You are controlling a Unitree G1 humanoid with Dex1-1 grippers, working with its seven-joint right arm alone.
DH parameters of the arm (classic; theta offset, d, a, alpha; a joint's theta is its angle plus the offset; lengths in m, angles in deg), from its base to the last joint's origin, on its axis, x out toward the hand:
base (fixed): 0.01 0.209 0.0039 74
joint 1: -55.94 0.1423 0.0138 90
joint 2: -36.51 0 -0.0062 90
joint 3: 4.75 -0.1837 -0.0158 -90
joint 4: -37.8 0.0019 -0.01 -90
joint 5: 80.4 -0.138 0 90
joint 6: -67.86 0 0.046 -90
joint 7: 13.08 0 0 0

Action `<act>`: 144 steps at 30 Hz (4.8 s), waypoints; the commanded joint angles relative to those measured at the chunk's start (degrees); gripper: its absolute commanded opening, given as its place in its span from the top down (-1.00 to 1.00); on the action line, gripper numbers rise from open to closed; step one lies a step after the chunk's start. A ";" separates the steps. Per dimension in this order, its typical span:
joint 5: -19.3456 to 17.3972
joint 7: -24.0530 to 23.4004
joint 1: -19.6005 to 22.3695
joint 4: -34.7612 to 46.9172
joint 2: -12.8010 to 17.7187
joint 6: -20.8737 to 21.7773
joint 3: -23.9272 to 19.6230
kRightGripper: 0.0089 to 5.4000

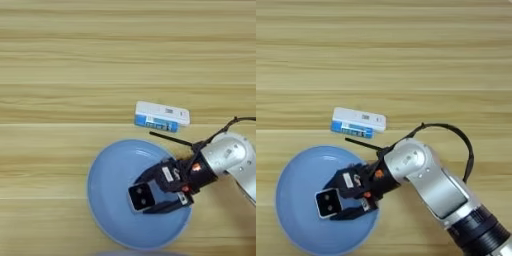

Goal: Move the objects on the table

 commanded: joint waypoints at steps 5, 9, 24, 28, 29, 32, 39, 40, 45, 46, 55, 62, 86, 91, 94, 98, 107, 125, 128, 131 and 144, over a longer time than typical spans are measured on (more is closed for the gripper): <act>-6.50 -3.09 7.86 1.90 0.06 -3.80 -8.67 0.08; -7.74 -4.32 10.77 -1.04 0.37 -4.51 -12.35 0.08; -5.94 -7.64 13.66 -14.84 4.36 -0.42 -19.48 0.08; -5.10 -7.95 13.55 -18.38 5.81 1.24 -20.87 0.08; -4.80 -8.17 13.78 -19.81 6.19 1.75 -21.28 0.08; -3.68 -9.05 14.83 -25.01 7.07 3.54 -22.05 0.08; -0.08 -11.03 18.70 -37.85 6.80 8.45 -21.22 0.08; 0.45 -11.27 19.15 -39.34 6.66 9.11 -20.99 0.08; 4.22 -13.17 21.39 -49.20 5.49 13.61 -18.95 0.08; 4.71 -13.36 21.75 -50.69 5.29 14.43 -18.65 0.08; 8.17 -14.19 25.04 -63.34 5.06 20.54 -17.22 0.08; 9.74 -15.41 26.65 -69.09 4.11 23.66 -16.19 -0.05; -1.27 -10.74 20.88 -37.43 0.93 10.55 -20.95 -0.99; -2.15 -11.10 19.32 -32.78 0.37 8.02 -20.93 -0.99; -2.64 -11.21 18.63 -30.60 -0.04 6.80 -20.90 -0.99; -2.92 -11.09 17.41 -27.70 -0.44 5.77 -20.64 -0.99; -3.14 -10.81 15.16 -23.54 -0.53 4.69 -20.52 -0.99; -4.68 -9.06 13.93 -18.60 1.33 3.07 -21.20 -0.99; -4.40 -9.12 13.45 -18.59 1.18 3.40 -20.79 -0.99; -4.11 -9.17 13.22 -19.08 1.07 3.74 -20.49 -0.99; -2.44 -9.85 11.07 -21.17 0.11 4.75 -17.39 -0.99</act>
